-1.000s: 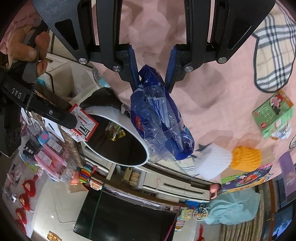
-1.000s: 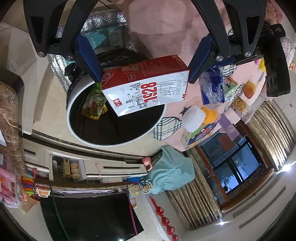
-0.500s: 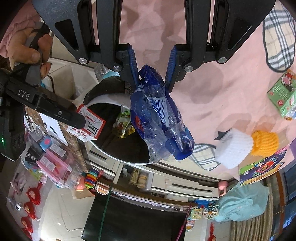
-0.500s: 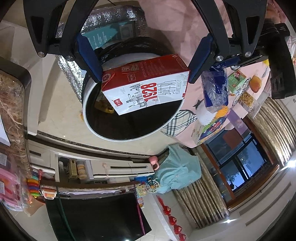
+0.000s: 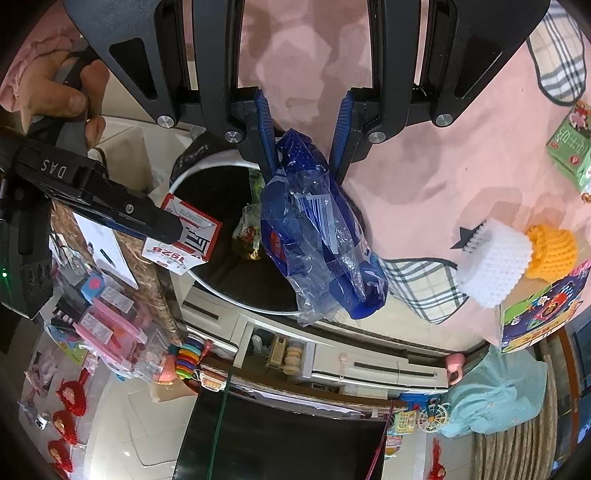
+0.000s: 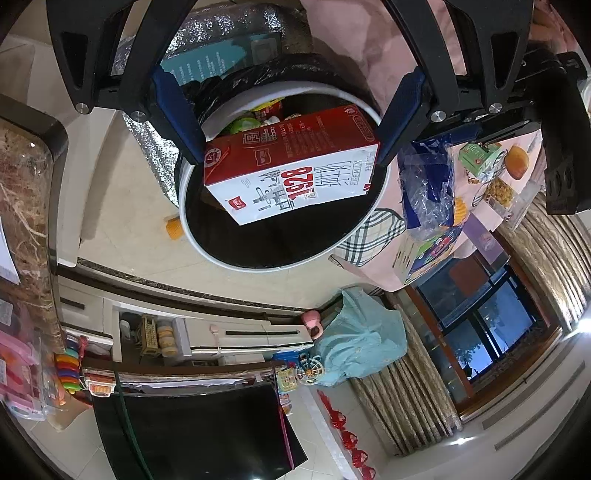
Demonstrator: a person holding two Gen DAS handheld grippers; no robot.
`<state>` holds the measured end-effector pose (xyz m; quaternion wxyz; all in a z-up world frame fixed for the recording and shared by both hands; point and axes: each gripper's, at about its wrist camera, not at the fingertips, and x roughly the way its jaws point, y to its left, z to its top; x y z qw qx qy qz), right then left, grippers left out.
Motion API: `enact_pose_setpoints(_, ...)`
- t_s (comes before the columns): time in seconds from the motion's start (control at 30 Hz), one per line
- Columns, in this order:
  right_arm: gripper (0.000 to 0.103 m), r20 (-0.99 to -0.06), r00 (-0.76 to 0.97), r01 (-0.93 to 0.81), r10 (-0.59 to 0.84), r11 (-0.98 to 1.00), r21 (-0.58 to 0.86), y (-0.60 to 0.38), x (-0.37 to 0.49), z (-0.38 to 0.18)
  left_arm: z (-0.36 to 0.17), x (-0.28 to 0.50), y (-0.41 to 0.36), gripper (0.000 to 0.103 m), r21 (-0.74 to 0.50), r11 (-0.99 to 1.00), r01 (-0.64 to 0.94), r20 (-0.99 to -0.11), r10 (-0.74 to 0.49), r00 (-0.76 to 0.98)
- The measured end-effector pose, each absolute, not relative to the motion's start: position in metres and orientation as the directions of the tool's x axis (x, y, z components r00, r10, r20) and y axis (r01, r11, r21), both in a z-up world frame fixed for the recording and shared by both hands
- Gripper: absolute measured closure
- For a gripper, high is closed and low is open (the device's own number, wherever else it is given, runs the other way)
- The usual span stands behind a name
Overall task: Collect trash
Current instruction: 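Carry the blue bag and milk carton over the trash bin with both tools, then open the left tool to drop the blue bag while the right tool drops the milk carton, then move both tools back over the table toward the juice box and white foam net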
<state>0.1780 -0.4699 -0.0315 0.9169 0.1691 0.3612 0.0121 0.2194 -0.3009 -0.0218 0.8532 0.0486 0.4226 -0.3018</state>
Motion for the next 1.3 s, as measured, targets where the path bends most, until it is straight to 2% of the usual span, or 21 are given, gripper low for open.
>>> enact_pose_setpoints(0.4,0.011,-0.666,0.733,0.102,0.142,0.944,0.314,-0.476,0.188,-0.032,-0.024,0.231,-0.319,0.074,-0.157,0.809,0.566,-0.768,-0.461,0.446)
enact_pose_setpoints(0.47,0.011,-0.667,0.731,0.101,0.143,0.944,0.314,-0.476,0.190,-0.032,-0.025,0.233,-0.321,0.067,-0.156,0.811,0.563,-0.771,-0.456,0.444)
enact_pose_setpoints(0.53,0.011,-0.669,0.728,0.097,0.148,0.945,0.314,-0.476,0.192,-0.032,-0.026,0.235,-0.323,0.065,-0.157,0.811,0.563,-0.773,-0.456,0.442)
enact_pose_setpoints(0.67,0.011,-0.669,0.726,0.099,0.158,0.939,0.329,-0.479,0.196,-0.033,-0.028,0.236,-0.323,0.049,-0.155,0.816,0.557,-0.775,-0.450,0.444)
enact_pose_setpoints(1.3,0.010,-0.637,0.749,0.111,0.184,0.912,0.394,-0.464,0.178,-0.029,-0.047,0.217,-0.263,0.047,-0.209,0.866,0.454,-0.776,-0.429,0.462)
